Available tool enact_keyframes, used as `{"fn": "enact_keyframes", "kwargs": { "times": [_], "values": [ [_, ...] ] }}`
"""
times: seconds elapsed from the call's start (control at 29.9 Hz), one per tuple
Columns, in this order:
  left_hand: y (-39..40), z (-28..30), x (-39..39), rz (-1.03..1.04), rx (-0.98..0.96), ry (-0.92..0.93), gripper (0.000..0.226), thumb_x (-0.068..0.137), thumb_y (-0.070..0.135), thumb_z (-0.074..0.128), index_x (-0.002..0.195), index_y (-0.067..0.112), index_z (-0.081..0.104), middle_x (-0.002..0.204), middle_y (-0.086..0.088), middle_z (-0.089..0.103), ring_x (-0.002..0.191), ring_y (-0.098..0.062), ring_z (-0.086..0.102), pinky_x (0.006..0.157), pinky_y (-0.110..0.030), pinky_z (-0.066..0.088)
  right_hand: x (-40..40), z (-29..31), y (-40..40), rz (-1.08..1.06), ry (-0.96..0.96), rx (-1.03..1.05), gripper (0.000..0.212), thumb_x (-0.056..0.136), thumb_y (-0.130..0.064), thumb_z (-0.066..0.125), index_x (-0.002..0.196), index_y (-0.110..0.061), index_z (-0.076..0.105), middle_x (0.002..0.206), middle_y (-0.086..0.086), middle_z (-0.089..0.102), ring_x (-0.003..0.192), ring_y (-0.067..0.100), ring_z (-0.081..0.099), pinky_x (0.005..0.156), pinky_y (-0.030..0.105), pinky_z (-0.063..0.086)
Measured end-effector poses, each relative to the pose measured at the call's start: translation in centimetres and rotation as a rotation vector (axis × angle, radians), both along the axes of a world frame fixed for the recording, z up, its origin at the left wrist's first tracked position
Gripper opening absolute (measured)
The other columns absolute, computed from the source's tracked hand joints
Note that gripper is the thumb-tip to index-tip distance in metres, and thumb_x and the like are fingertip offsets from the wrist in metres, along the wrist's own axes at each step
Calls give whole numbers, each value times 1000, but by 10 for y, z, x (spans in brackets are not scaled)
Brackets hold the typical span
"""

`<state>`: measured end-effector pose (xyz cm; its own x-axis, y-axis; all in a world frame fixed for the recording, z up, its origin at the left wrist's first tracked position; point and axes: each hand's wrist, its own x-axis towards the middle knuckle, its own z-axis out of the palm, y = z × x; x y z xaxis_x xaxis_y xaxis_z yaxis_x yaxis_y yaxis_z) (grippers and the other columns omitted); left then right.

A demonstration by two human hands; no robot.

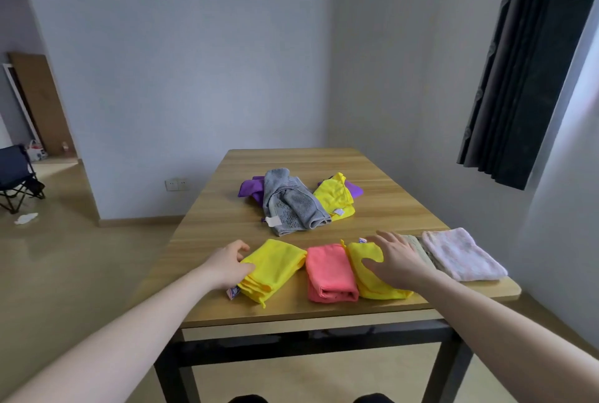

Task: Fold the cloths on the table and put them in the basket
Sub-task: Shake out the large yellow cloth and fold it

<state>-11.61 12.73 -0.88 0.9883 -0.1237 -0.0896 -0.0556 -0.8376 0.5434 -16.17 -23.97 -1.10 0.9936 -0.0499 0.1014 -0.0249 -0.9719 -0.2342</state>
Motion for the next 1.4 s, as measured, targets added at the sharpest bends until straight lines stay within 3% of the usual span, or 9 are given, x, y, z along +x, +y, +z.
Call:
{"fn": "enact_keyframes", "kwargs": {
  "times": [0.17, 0.33, 0.47, 0.57, 0.67, 0.84, 1.0, 1.24, 1.4],
  "values": [
    [-28, 19, 0, -71, 147, 120, 71, 86, 11, 56, 153, 22, 33, 150, -9, 49, 126, -26, 54, 86, -27, 50, -4, -28, -14, -51, 71, -4, 70, 94, -68, 41, 156, -37, 31, 168, -4, 19, 156, 26, 9, 124, 52, 9],
    [-45, 33, 0, -74, 172, 256, 74, 86, 9, 46, 155, 23, 26, 147, -8, 42, 105, -29, 61, 70, -35, 63, -6, -43, -10, -44, 50, -21, 69, 97, -70, 27, 159, -38, 23, 169, -3, 16, 156, 27, 2, 125, 53, 0],
    [-61, 31, -7, -102, 471, -19, 67, 88, 29, 46, 154, 24, 31, 158, -3, 27, 135, -35, 44, 106, -47, 46, -7, -47, -10, -44, 32, -10, 70, 97, -70, 24, 159, -37, 23, 169, -3, 16, 157, 26, 1, 125, 52, -1],
    [-79, 21, -14, -309, 410, -152, 62, 92, 30, 46, 152, 30, 36, 165, 4, 19, 149, -27, 24, 120, -47, 28, -8, -47, -11, -38, 32, -8, 70, 97, -70, 23, 159, -37, 23, 169, -3, 16, 157, 26, 1, 125, 52, -2],
    [-93, 10, -19, -413, 419, -101, 62, 96, 36, 41, 157, 35, 29, 169, 5, 11, 155, -22, 7, 124, -52, 14, -9, -48, -12, -32, 43, -1, 70, 97, -70, 24, 159, -38, 22, 169, -3, 15, 157, 26, 0, 125, 53, -3],
    [-98, -10, -20, -288, 427, 22, 64, 100, 65, 21, 160, 43, 11, 169, 15, -3, 156, -26, -12, 118, -67, -11, -7, -47, -14, -26, 56, 2, 70, 97, -71, 24, 159, -39, 21, 169, -3, 14, 157, 26, 0, 125, 53, -3],
    [-101, -25, -12, -160, 248, 97, 85, 83, 76, 13, 160, 41, 14, 168, 16, -4, 155, -23, -16, 121, -62, -8, -6, -46, -15, -18, 59, 8, 69, 97, -71, 25, 159, -39, 21, 169, -3, 14, 156, 26, 1, 125, 52, -2],
    [-110, -29, -2, -165, 273, 166, 114, 61, 100, -2, 160, 44, 6, 170, 6, -8, 155, -27, -17, 124, -54, -9, -8, -44, -16, -26, 40, 33, 69, 96, -72, 31, 157, -40, 26, 167, -2, 21, 154, 25, 14, 125, 47, 7],
    [-115, -18, -19, -147, 292, 221, 101, 80, 92, 15, 160, 36, -9, 167, 10, -19, 152, -33, -25, 121, -63, -8, -9, -34, -21, -22, 44, 65, 82, 90, -76, 41, 159, -35, 21, 163, 0, 27, 147, 25, 31, 120, 44, 25]
  ]
}}
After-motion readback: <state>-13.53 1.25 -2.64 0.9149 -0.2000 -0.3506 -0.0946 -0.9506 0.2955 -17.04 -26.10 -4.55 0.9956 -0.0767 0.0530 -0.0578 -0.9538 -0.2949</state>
